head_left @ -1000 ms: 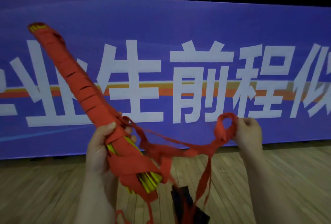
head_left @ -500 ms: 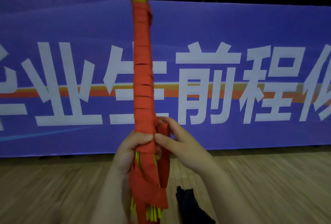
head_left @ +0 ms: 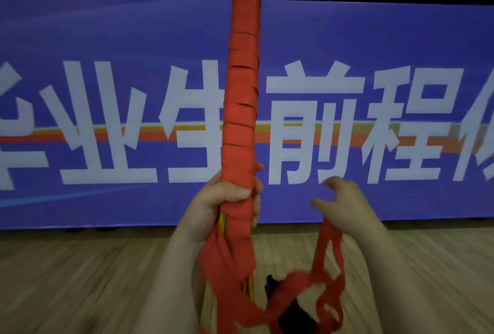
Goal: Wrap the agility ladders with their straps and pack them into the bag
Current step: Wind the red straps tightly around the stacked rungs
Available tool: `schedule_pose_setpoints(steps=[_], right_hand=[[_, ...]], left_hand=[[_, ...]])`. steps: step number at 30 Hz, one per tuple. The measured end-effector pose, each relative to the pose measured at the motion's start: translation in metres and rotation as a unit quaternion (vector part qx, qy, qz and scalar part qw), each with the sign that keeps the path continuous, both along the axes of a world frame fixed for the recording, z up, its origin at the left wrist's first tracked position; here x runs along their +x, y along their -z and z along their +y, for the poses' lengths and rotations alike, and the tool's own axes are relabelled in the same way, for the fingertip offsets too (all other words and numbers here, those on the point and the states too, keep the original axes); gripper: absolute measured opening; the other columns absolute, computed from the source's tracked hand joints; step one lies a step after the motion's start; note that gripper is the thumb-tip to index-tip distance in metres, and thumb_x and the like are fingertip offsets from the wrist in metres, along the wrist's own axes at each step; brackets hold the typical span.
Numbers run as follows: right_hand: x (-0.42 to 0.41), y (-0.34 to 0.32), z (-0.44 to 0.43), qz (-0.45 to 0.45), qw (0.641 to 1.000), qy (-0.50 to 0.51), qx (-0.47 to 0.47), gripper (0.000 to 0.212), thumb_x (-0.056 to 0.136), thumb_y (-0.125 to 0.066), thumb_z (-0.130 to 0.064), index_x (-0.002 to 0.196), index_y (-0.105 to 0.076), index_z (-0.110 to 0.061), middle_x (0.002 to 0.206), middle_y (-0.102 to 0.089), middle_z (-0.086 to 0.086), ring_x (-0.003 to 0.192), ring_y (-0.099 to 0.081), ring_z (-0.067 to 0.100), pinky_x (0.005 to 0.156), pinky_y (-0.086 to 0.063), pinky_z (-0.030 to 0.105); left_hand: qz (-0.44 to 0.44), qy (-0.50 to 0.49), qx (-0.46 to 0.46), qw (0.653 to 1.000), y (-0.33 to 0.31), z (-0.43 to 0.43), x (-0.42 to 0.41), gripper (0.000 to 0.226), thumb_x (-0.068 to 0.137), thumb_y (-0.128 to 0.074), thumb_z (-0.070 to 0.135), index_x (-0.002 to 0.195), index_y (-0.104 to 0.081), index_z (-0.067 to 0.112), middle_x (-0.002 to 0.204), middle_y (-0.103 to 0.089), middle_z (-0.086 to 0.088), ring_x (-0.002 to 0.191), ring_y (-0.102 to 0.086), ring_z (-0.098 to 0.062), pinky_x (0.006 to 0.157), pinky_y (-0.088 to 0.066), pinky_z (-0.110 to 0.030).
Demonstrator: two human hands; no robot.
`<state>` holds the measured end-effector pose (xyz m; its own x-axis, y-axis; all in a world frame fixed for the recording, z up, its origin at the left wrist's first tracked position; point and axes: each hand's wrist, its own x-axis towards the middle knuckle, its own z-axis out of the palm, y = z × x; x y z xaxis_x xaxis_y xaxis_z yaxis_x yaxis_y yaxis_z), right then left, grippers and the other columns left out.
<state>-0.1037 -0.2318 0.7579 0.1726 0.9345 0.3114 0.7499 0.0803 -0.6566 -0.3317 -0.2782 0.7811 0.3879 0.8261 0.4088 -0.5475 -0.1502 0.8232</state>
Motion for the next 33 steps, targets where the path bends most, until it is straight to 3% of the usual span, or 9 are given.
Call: schedule_pose_setpoints(steps=[2,4,6,9,13,21,28,31,33], right_hand=[[-0.017,-0.006,-0.016,0.042,0.994,-0.092,0.033,0.044,0.087,-0.064,-0.040,0.124,-0.052,-0.020,0.124,-0.052,-0.002,0.106,-0.056,0.015,0.088,-0.048,0.032],[-0.041,-0.014,-0.040,0.131,0.963,-0.216,0.088,0.026,0.088,-0.059,-0.046,0.099,-0.060,-0.023,0.096,-0.063,-0.009,0.087,-0.061,0.008,0.077,-0.050,0.031],[-0.058,-0.017,-0.057,0.174,0.941,-0.266,0.110,0.033,0.082,-0.055,-0.056,0.084,-0.058,-0.024,0.071,-0.060,-0.010,0.065,-0.057,0.005,0.062,-0.047,0.027],[-0.066,-0.017,-0.067,0.141,0.955,-0.243,0.091,0.047,0.065,-0.059,-0.071,0.094,-0.053,-0.035,0.079,-0.065,-0.012,0.067,-0.063,0.000,0.061,-0.054,0.026],[-0.068,-0.011,-0.063,0.046,0.964,-0.258,0.036,0.060,0.068,-0.077,-0.049,0.114,-0.039,-0.047,0.097,-0.064,-0.019,0.085,-0.063,-0.004,0.074,-0.054,0.018],[-0.079,-0.003,-0.050,-0.139,0.978,-0.075,0.134,0.036,0.088,-0.057,-0.049,0.111,-0.056,-0.022,0.095,-0.047,-0.001,0.084,-0.056,0.021,0.072,-0.050,0.036],[-0.081,-0.010,-0.054,-0.149,0.967,-0.057,0.197,0.015,0.088,-0.061,-0.026,0.097,-0.061,-0.014,0.110,-0.046,0.000,0.088,-0.053,0.021,0.070,-0.041,0.031],[-0.068,-0.024,-0.053,-0.005,0.983,-0.168,0.070,0.011,0.083,-0.066,-0.022,0.087,-0.058,-0.016,0.087,-0.061,0.002,0.081,-0.059,0.020,0.071,-0.051,0.037],[-0.059,-0.038,-0.054,0.176,0.929,-0.305,-0.115,0.019,0.079,-0.071,-0.021,0.084,-0.055,-0.014,0.071,-0.063,0.004,0.066,-0.062,0.020,0.067,-0.054,0.038]], left_hand=[[0.010,-0.064,-0.023,0.998,-0.003,-0.001,0.017,0.058,0.046,-0.073,0.011,0.102,-0.060,0.004,0.072,-0.057,-0.009,0.049,-0.054,-0.018,0.045,-0.045,-0.025],[0.008,-0.150,-0.028,0.988,-0.008,0.000,0.030,0.038,0.059,-0.071,0.003,0.095,-0.058,0.006,0.067,-0.055,-0.007,0.048,-0.055,-0.016,0.045,-0.046,-0.024],[0.014,-0.207,-0.031,0.978,-0.010,0.007,0.039,0.027,0.069,-0.068,-0.003,0.089,-0.056,0.010,0.063,-0.056,-0.004,0.049,-0.057,-0.016,0.048,-0.049,-0.026],[0.035,-0.293,-0.040,0.955,-0.010,0.017,0.046,0.029,0.071,-0.072,0.000,0.089,-0.056,0.014,0.065,-0.059,-0.003,0.054,-0.060,-0.019,0.055,-0.052,-0.032],[0.053,-0.354,-0.041,0.933,-0.011,0.028,0.048,0.031,0.072,-0.074,0.006,0.093,-0.054,0.015,0.073,-0.060,-0.004,0.058,-0.062,-0.018,0.054,-0.053,-0.030],[0.150,-0.460,0.027,0.875,-0.007,0.044,0.044,0.041,0.068,-0.080,0.015,0.098,-0.051,0.014,0.080,-0.061,0.000,0.066,-0.061,-0.015,0.057,-0.048,-0.027],[0.170,-0.479,0.051,0.860,-0.009,0.051,0.043,0.049,0.067,-0.082,0.023,0.103,-0.050,0.016,0.085,-0.063,-0.002,0.074,-0.065,-0.020,0.064,-0.055,-0.035],[0.189,-0.485,0.060,0.852,-0.008,0.051,0.040,0.052,0.067,-0.082,0.026,0.106,-0.049,0.016,0.089,-0.063,-0.003,0.076,-0.064,-0.019,0.063,-0.054,-0.033],[0.197,-0.490,0.064,0.847,-0.008,0.051,0.036,0.053,0.067,-0.082,0.028,0.106,-0.049,0.016,0.089,-0.062,-0.003,0.076,-0.064,-0.020,0.063,-0.053,-0.033]])
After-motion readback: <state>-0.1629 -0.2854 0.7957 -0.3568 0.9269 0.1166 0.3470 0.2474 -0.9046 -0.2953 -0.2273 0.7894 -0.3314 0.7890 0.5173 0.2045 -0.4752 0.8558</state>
